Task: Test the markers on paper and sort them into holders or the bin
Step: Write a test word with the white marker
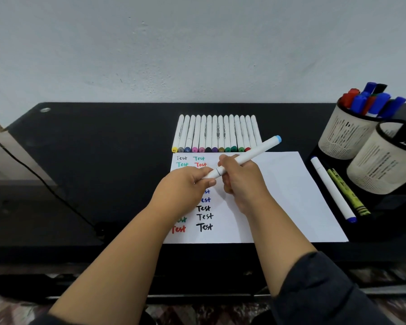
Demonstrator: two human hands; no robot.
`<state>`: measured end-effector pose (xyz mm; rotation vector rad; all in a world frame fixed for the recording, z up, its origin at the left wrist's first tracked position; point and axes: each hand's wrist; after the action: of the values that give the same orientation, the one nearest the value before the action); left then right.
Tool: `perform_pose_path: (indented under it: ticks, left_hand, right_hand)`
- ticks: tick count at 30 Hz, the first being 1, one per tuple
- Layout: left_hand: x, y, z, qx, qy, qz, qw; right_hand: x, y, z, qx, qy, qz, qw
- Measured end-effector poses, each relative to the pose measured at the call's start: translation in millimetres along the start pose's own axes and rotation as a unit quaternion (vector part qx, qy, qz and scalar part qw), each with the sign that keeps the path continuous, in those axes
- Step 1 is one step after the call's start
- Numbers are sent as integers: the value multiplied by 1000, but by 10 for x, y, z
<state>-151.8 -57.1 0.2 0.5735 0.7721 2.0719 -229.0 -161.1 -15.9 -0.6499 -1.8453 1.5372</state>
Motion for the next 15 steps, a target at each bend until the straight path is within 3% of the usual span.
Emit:
perform_pose_path:
  ticks: [6, 11, 12, 15]
  left_hand:
    - [34, 19, 45, 47, -7, 46, 998]
    - [73, 104, 11, -177, 20, 3, 984]
    - [68, 102, 17, -168, 9, 5, 986]
    - [46, 58, 87, -4, -26, 50, 998]
  right_hand:
    - [32, -49, -16, 0, -10, 6, 1000]
    - [23, -51, -42, -10, 36, -36, 999]
    - [27, -51, -38, -12, 33, -38, 999]
    - [37, -61, -32, -11, 7, -27, 1000]
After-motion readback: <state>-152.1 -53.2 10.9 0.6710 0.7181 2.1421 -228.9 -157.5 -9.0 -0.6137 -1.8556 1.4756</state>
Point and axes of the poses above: each hand's wrist, its own x-axis away from the middle knuckle, its own z-axis out of the back of the hand, y = z × x, and after that the axes turned 6 degrees about -y, right-handed
